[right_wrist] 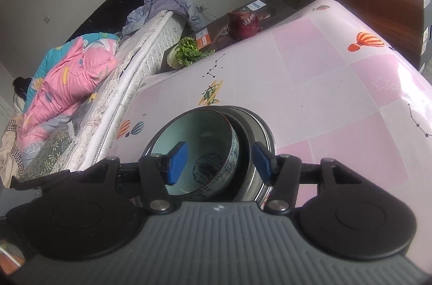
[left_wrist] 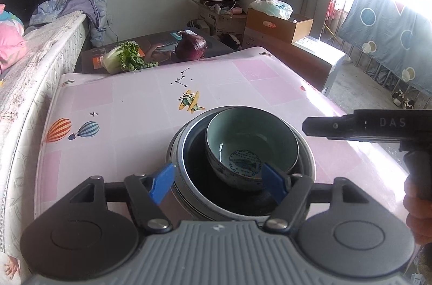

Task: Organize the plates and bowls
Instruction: 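Lower the steel bowl onto the white plate with both tools, then open the left tool while the right tool opens, releasing the steel bowl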

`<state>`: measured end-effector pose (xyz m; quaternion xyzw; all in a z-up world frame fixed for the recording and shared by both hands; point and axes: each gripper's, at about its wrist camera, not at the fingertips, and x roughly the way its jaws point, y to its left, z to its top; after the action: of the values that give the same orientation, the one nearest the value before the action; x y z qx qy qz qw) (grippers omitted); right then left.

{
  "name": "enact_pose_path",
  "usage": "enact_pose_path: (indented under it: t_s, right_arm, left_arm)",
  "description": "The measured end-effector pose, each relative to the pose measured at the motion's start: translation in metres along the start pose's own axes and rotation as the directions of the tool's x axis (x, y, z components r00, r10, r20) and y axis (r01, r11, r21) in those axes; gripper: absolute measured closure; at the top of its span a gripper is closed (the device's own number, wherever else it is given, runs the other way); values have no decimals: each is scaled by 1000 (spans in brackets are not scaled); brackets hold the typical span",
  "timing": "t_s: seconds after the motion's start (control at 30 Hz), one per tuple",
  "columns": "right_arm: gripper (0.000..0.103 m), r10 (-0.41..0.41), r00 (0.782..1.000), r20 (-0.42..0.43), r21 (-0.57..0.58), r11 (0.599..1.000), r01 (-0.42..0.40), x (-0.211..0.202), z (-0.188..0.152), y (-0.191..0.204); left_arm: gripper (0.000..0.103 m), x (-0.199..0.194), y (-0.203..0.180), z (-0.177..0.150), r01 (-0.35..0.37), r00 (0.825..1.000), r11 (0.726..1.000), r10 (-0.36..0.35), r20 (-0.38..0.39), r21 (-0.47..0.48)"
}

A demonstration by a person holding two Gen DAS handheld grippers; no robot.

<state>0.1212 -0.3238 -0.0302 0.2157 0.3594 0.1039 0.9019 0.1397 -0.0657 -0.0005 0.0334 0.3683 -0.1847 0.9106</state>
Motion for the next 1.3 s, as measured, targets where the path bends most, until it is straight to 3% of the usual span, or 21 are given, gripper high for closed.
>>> enact_pose_path:
  t_s: [0.03, 0.1, 0.17, 0.23, 0.47, 0.67, 0.83, 1.0, 1.13, 1.3]
  right_arm:
    - [35, -12, 1000, 19, -22, 1000, 12, -11, -1, 2]
    - [13, -49, 997, 63, -77, 996, 54, -31, -5, 7]
    - [10, -87, 991, 104, -146, 984, 101, -49, -11, 15]
    - [2, -127, 983, 131, -203, 967, 152, -63, -18, 23]
    - [1, -239, 953, 184, -328, 899, 289, -93, -48, 46]
    - [1, -298, 937, 184, -376, 859, 347, -107, -65, 60]
    - [1, -342, 921, 188, -390, 834, 390, -111, -74, 70]
    - [1, -324, 934, 148, -396, 846, 356, -112, -78, 76]
    - [1, -292, 949, 122, -381, 869, 316, -115, -78, 80]
    - [1, -310, 945, 102, -371, 870, 326, -106, -81, 82]
  left_arm:
    - [16, -7, 1, -3, -5, 1000, 1000, 4, 16, 5]
    - [7, -21, 1, -9, -27, 998, 999, 26, 53, 20]
    - [0, -34, 0, -16, -52, 995, 998, 49, 86, 31]
    - [0, -43, -2, -21, -81, 992, 996, 76, 104, 42]
    - [0, -55, -1, -35, -118, 989, 993, 118, 87, -1]
    - [0, -64, -1, -39, -173, 982, 985, 173, 83, -5]
    - [0, -71, 4, -40, -198, 976, 978, 202, 77, -61]
    - [0, -71, 0, -39, -242, 969, 970, 242, 57, -19]
    - [0, -73, 2, -38, -240, 969, 970, 242, 46, -44]
    - [0, -63, 8, -37, -236, 972, 968, 234, -31, -83]
